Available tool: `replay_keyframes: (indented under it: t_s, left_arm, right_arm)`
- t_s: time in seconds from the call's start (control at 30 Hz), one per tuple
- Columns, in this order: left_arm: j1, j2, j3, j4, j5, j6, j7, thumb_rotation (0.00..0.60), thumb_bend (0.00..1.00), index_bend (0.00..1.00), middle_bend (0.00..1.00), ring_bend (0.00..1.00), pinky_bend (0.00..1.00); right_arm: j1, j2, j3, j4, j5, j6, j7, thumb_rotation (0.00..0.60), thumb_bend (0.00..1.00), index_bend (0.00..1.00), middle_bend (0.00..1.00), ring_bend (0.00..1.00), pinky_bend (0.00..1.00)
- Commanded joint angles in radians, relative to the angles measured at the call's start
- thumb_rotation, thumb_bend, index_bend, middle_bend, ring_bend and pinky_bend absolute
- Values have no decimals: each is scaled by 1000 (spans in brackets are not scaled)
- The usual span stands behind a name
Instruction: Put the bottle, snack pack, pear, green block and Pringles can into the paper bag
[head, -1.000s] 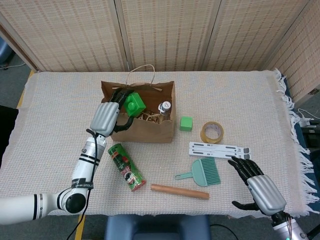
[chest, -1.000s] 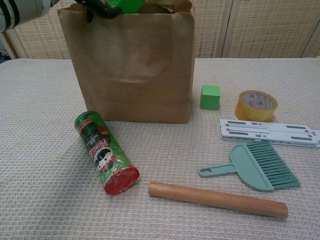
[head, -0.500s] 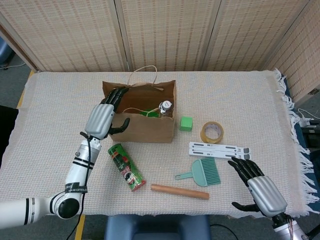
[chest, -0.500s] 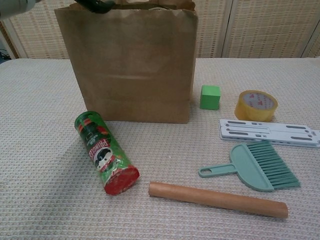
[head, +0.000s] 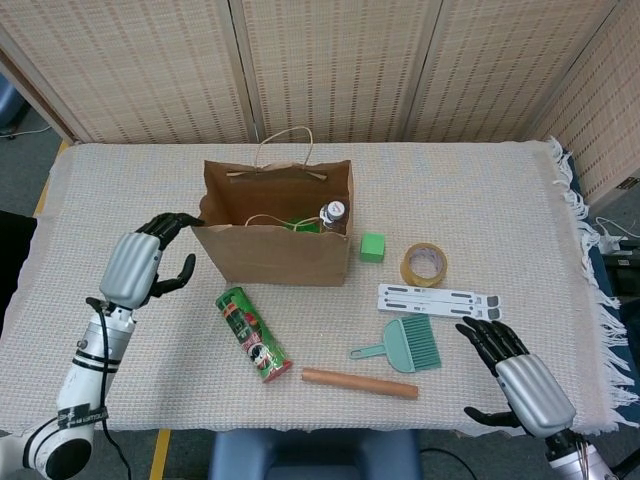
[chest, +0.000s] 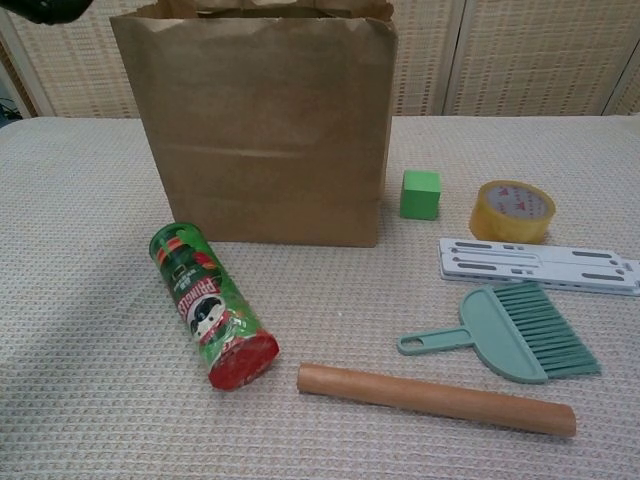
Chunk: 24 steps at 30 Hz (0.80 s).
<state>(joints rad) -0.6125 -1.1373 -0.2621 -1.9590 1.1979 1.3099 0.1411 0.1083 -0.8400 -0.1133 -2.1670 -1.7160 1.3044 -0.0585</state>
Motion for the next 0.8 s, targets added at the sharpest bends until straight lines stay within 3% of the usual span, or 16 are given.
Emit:
replay_keyframes:
  t_s: [0.03,0.1,0.17,0.4,0.53,0.63,0.8]
  left_arm:
    - [70,40,64,39,91,45,-70,600,533,425,446,400,560]
    - [147,58,148,99,178,81,-148,600,541,483,513,461,617]
    - [181,62,201,169,273,98,-222,600,542,488,520,464,620]
    - [182,30,327,465,655,170,-242,600,518,454,491,442,597]
    - [132,0,368,572,814,151,-191,600,447,289,327,301,455]
    - [83,-16,385,578,884,90,-139,600,388,89,118,93,249]
    - [0,-50,385,543,952,-34,-31,600,371,0,0,0,127]
  right_arm:
    - [-1,0,0,-1,-1,2,-2,600,7,0,0,0,0]
    - [-3,-2,0,-2,1,3,-4,600,7,0,0,0,0]
    - [-2,-4,1,-2,5,2,-8,600,6,0,0,0,0]
    - [1,-11,8,0,27,-7,-19,600,7,0,0,0,0]
    - [3,-15,10,2,33,-11,-24,600,7,0,0,0,0]
    - [4,-16,11,1,38,-12,-26,600,7,0,0,0,0]
    - [4,-14,11,2,37,-13,-23,600,7,0,0,0,0]
